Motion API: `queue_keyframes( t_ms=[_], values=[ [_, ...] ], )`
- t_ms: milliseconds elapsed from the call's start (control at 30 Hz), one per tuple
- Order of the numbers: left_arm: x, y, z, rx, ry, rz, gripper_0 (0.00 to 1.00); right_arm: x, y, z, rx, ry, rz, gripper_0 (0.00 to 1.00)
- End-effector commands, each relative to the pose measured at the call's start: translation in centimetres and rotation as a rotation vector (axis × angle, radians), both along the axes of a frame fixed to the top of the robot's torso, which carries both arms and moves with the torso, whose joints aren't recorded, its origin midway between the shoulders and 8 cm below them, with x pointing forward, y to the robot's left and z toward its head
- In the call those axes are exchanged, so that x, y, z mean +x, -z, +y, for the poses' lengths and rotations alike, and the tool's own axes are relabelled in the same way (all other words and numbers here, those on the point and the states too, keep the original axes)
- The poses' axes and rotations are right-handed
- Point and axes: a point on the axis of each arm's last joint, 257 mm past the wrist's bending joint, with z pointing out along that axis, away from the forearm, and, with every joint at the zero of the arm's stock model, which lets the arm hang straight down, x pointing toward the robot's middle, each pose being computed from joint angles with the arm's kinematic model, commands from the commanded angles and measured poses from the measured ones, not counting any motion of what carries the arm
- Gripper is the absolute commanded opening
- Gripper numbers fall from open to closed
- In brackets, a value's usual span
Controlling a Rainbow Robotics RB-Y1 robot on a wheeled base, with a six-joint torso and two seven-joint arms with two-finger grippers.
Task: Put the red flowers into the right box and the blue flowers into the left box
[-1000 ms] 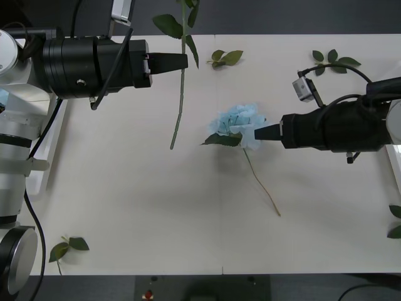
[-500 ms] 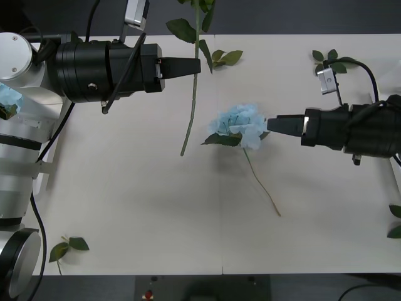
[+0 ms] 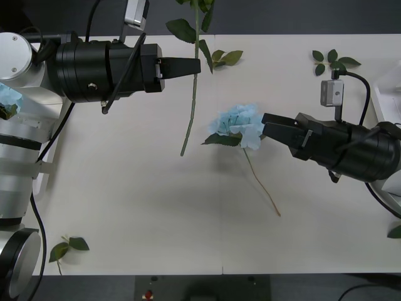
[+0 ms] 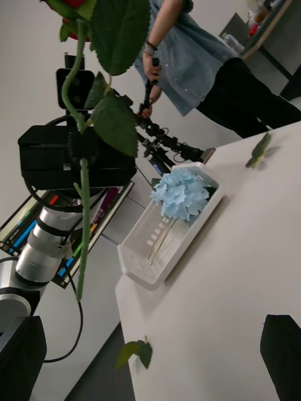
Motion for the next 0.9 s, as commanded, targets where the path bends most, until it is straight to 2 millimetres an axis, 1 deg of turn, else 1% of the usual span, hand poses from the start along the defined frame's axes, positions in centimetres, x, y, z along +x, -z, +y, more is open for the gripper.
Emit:
queue_keyframes(
  t_ms=[33, 167, 367, 567, 900],
  values=[
    [-0.4, -0.8, 0.2, -0.006, 0.007, -0.01, 0.0, -1.9, -2.8, 2.9, 0.085, -0.054, -0.06, 1.0],
    [-0.4, -0.8, 0.2, -0.006, 0.007, -0.01, 0.0, -2.4, -3.7, 4.7, 0.139, -0.068, -0.07, 1.0],
    [-0.4, -0.8, 0.2, -0.006, 0.007, -0.01, 0.0, -2.6, -4.4, 6.9, 0.166, -0.073, -0.096, 0.99],
    [-0.4, -0.8, 0.2, -0.006, 0.007, -0.01, 0.0, -2.5, -4.5, 9.0, 0.152, -0.075, -0.129, 0.95],
    [-0.4, -0.8, 0.2, -0.006, 0.007, -0.01, 0.0, -2.7, -4.3, 12.5, 0.157, -0.074, -0.139, 0.92]
  ],
)
